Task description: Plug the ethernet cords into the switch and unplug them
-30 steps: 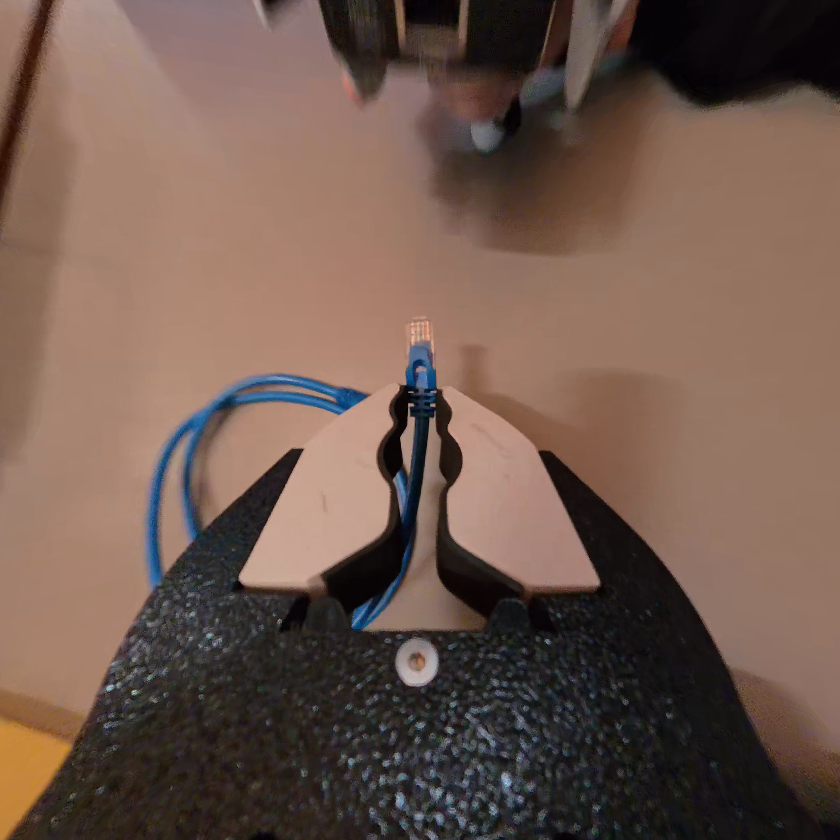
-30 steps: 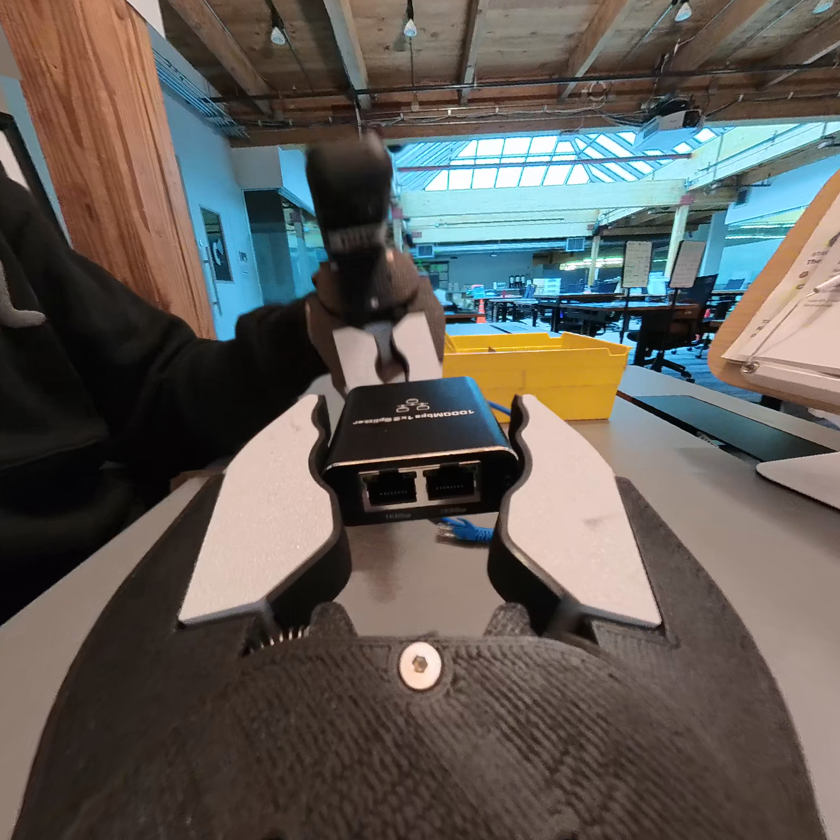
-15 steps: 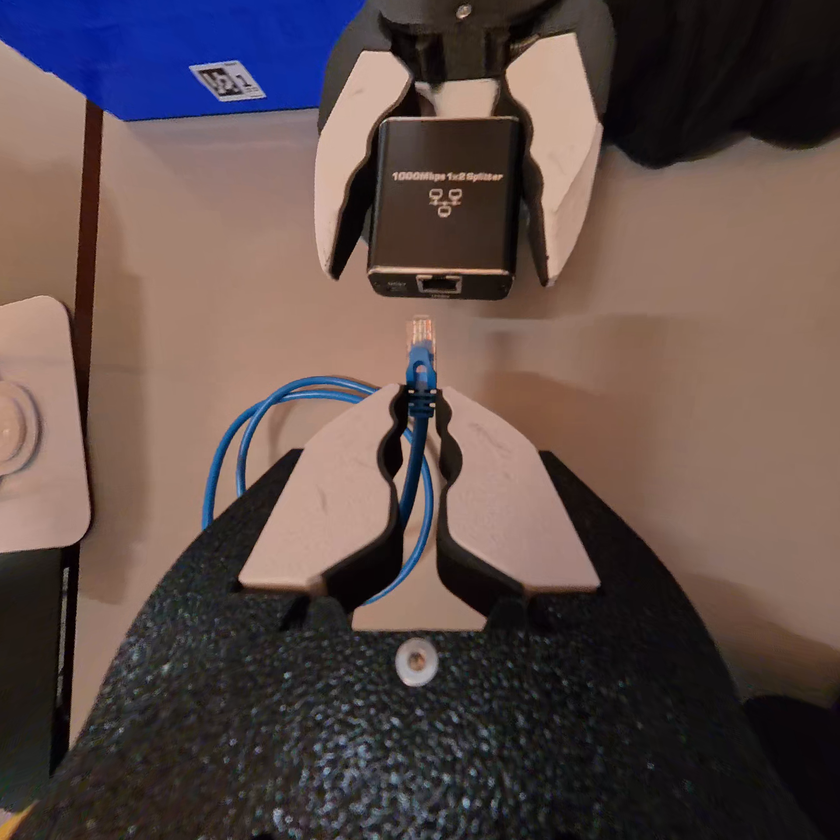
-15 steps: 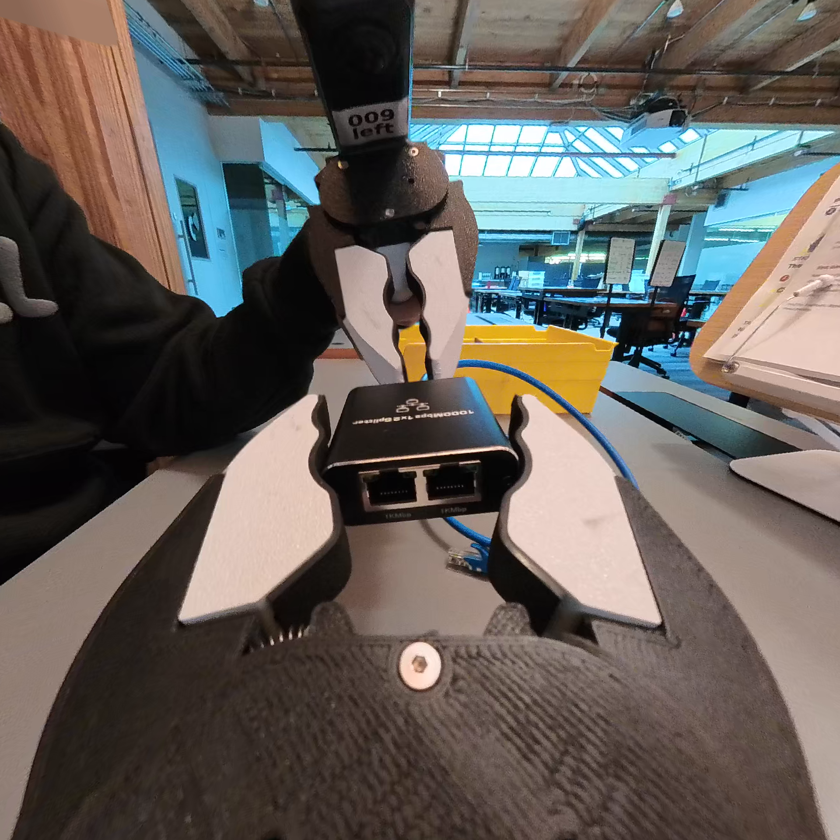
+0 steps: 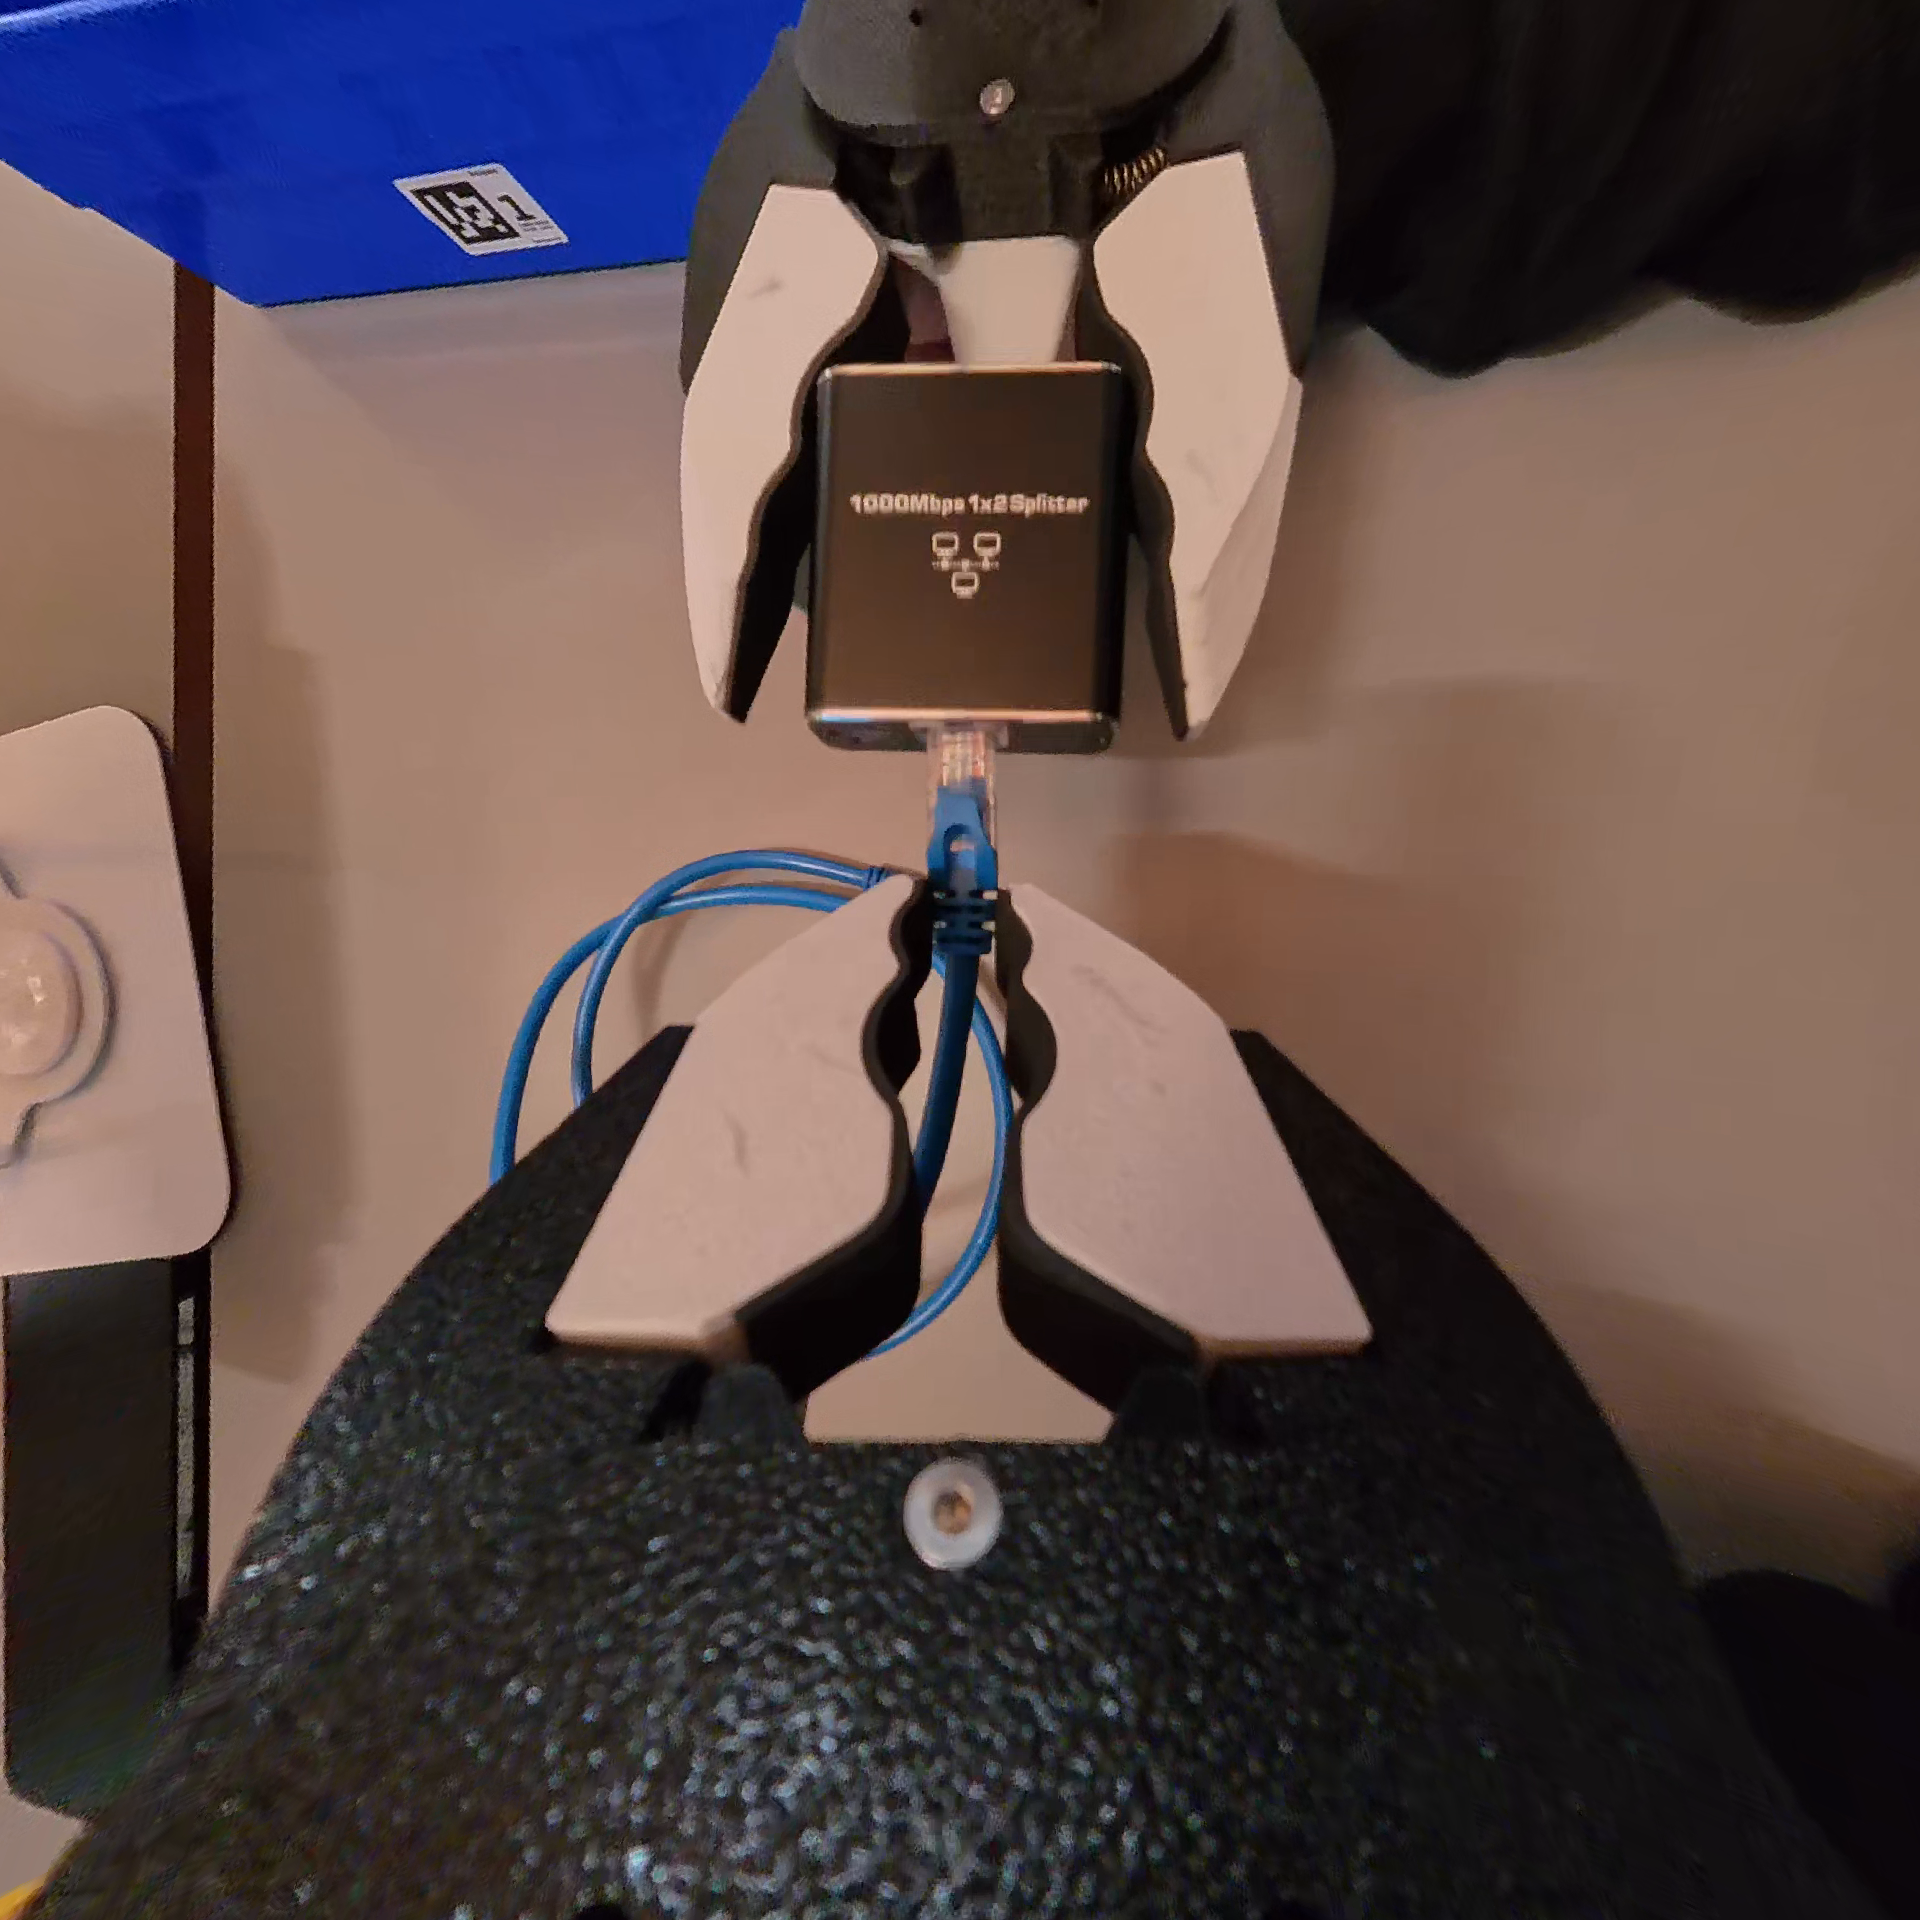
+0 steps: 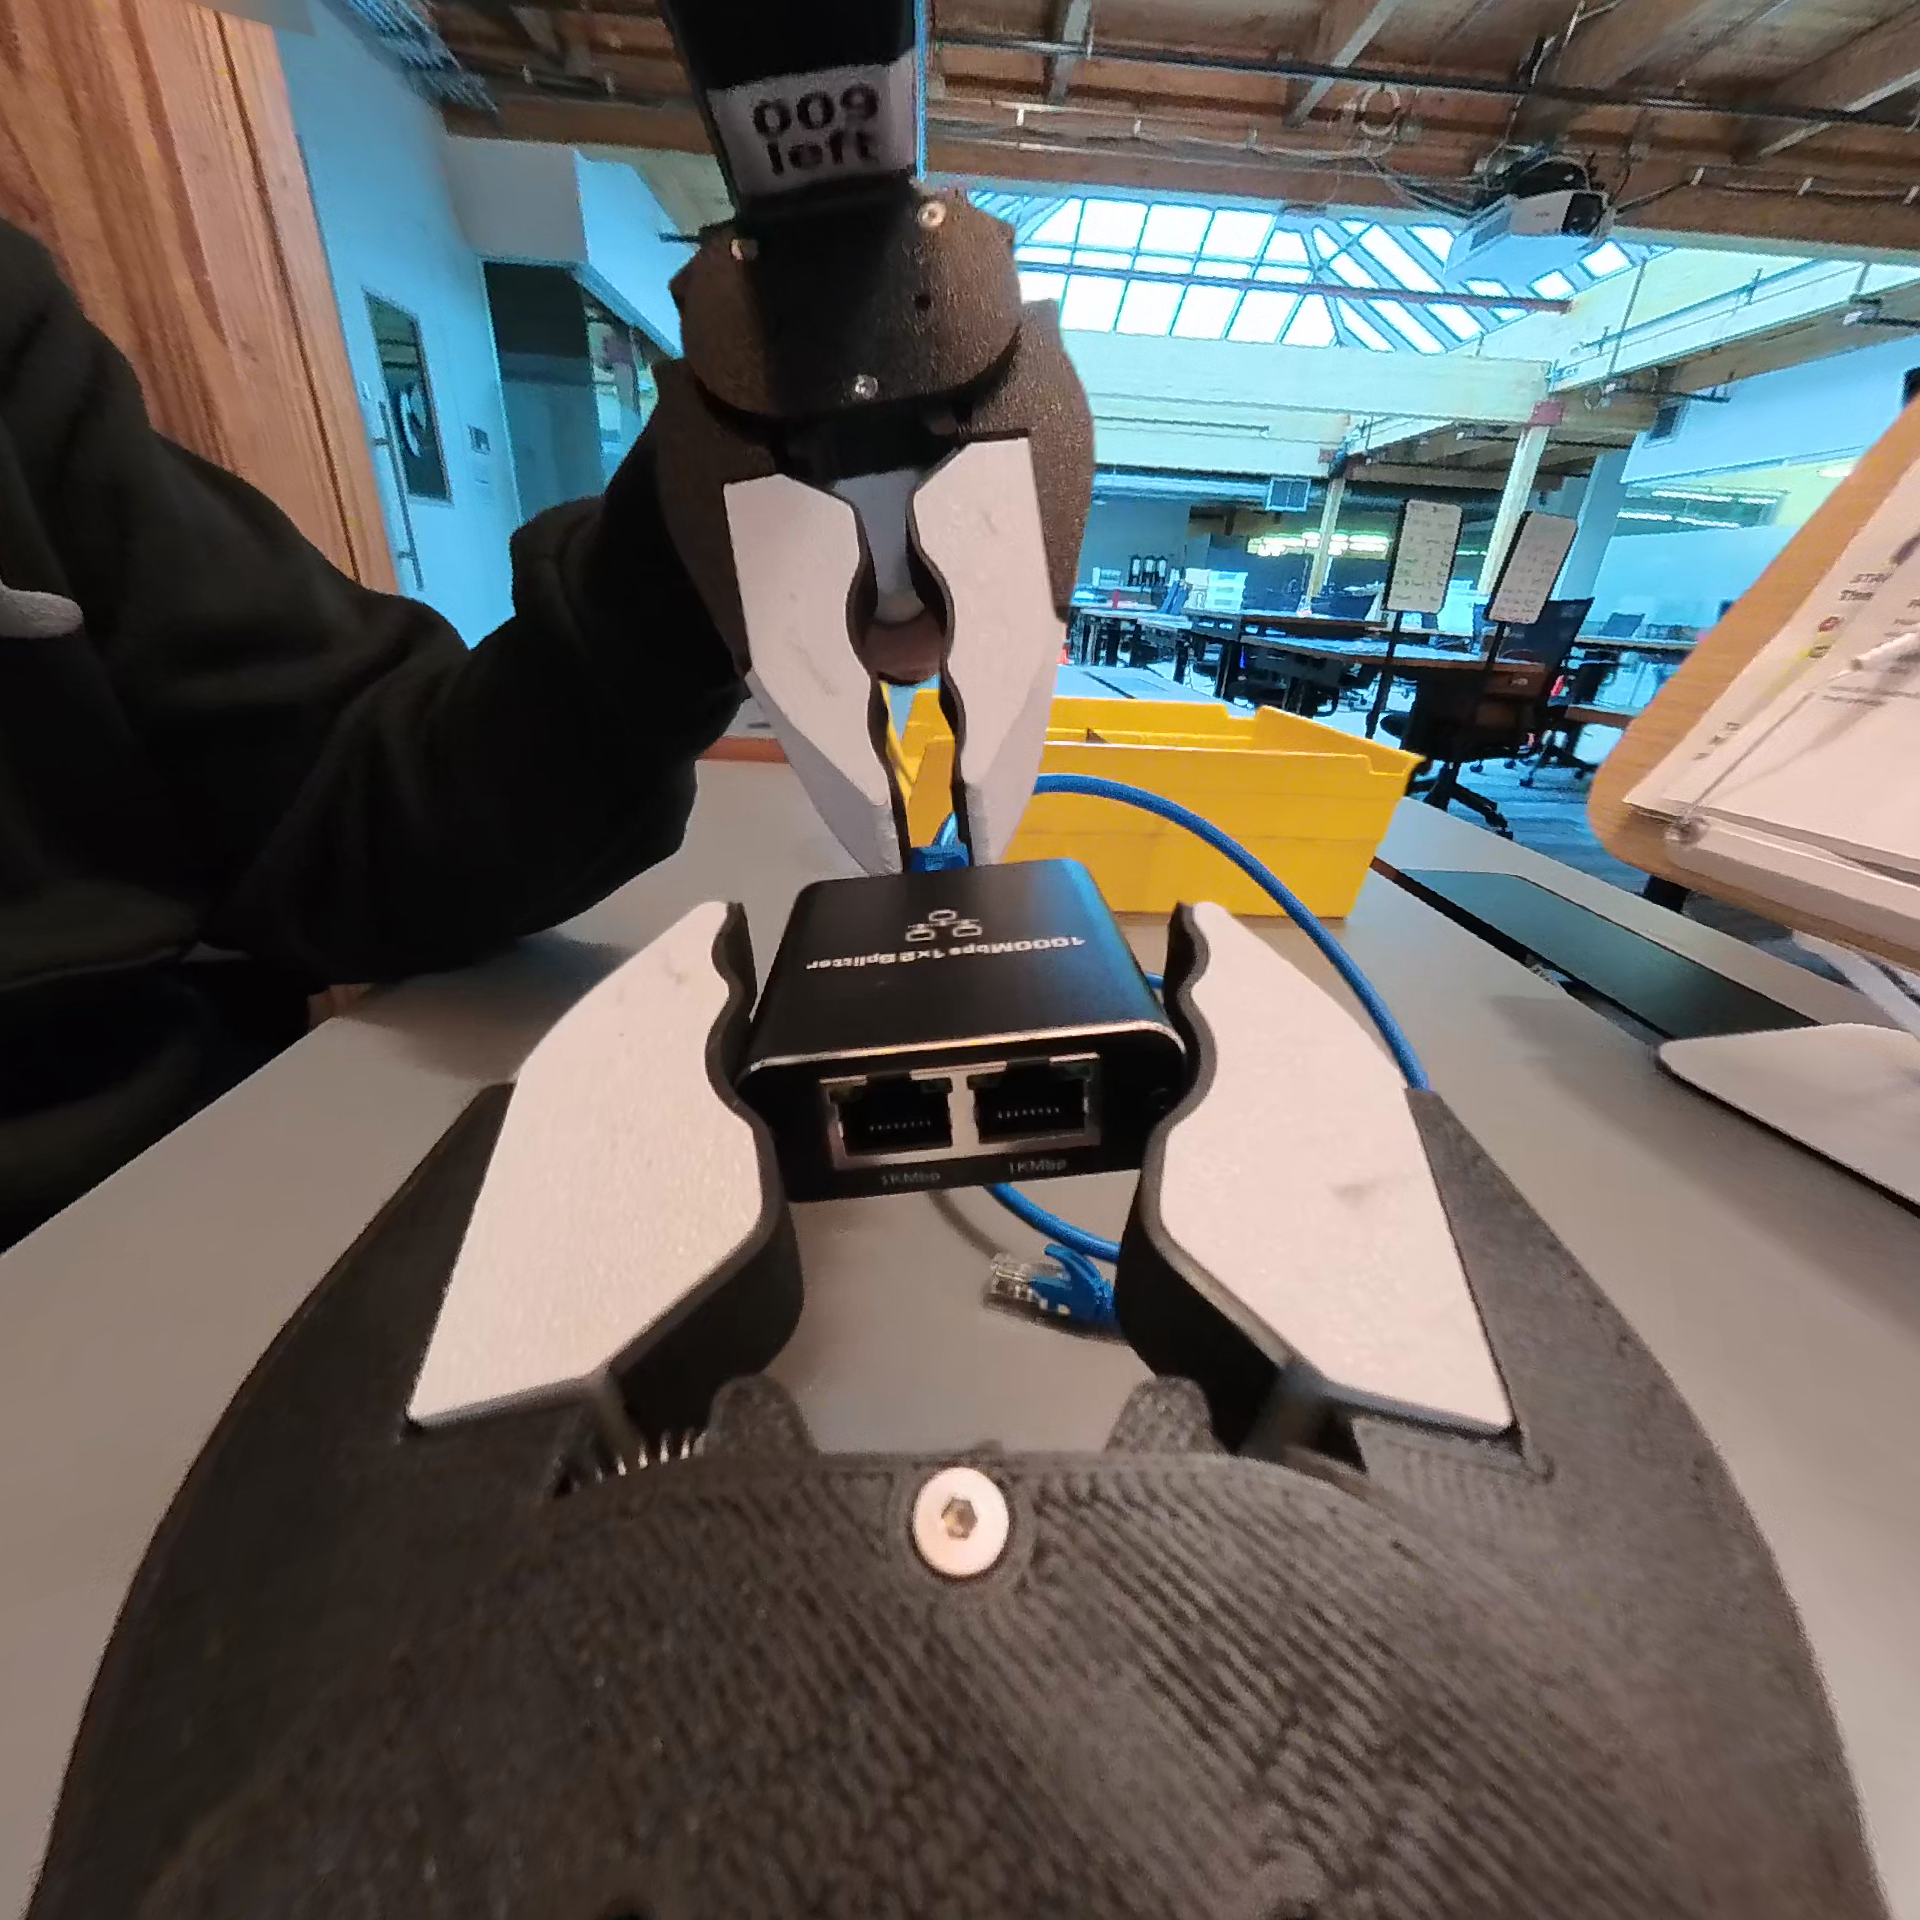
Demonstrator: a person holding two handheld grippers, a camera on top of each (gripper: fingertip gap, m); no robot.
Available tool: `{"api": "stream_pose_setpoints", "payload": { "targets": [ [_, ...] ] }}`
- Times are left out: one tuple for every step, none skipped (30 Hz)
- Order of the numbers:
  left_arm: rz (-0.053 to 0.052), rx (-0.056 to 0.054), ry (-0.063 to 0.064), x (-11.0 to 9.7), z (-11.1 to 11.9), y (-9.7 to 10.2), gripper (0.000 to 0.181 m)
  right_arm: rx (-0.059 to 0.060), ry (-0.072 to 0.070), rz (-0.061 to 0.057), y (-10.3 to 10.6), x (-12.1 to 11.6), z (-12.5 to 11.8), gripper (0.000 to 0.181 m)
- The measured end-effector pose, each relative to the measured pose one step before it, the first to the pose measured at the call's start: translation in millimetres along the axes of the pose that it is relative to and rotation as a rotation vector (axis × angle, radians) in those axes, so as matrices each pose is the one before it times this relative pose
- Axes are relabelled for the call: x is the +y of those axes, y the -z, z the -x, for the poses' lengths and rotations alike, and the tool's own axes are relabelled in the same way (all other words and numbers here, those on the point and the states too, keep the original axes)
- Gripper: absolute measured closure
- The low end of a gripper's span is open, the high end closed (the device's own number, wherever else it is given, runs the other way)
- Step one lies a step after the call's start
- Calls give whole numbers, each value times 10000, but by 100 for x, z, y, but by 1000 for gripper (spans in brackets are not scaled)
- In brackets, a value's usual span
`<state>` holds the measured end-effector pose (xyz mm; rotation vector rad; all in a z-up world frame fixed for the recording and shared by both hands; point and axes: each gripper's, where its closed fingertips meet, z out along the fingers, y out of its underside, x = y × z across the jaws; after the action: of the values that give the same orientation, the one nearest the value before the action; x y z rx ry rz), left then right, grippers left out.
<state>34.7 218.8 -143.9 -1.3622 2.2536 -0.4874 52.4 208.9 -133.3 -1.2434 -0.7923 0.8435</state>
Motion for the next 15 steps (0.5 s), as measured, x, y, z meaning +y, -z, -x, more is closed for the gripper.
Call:
{"api": "stream_pose_setpoints", "payload": {
  "targets": [
    [1, 51, -38, -82, -136, -88, 171, -55, 84, 124, -145, 158, 168, 106],
    [92, 88, 3, 78, -153, -215, 171, 55, 45, 92, -86, 114, -24, 106],
    [169, -9, -11, 224, 45, -238, 171, 73, -4, 22, -12, 23, -100, 106],
    [-26, -34, 38, -32, 115, -134, 171, 60, 10, 7, 70, -7, -112, 106],
    [-113, -3, 99, -114, 101, 20, 171, 41, 67, 119, 62, 123, -58, 106],
    [-165, 29, 62, -180, 66, 75, 171, 75, 66, 231, 1, 251, -70, 106],
    [-186, 5, 49, -202, 99, 81, 172, 47, 48, 144, -1, 159, -16, 106],
    [-70, 34, 27, -51, 67, 9, 172, 90, -35, -81, 41, -112, -104, 106],
    [-112, -29, 28, -107, 116, -25, 172, 127, -105, -156, 49, -264, -135, 106],
    [-108, -29, 47, -126, 117, -53, 172, 12, -74, -38, 49, -144, -21, 105],
    [-113, 90, 71, -100, -7, -31, 172, -23, 17, 90, 0, 114, 10, 105],
    [-9, 96, 21, 58, -17, -93, 172, 128, 35, 73, -75, 114, -134, 105],
    [78, -39, -70, 165, 92, -182, 172, -71, -40, 122, -94, 205, 110, 105],
    [67, 109, -61, 176, -127, -131, 173, -77, -18, 70, -62, 140, 117, 105],
    [-105, 35, -96, -102, -61, 16, 173, 121, 1, -167, 32, -289, -162, 105]
  ]
}}
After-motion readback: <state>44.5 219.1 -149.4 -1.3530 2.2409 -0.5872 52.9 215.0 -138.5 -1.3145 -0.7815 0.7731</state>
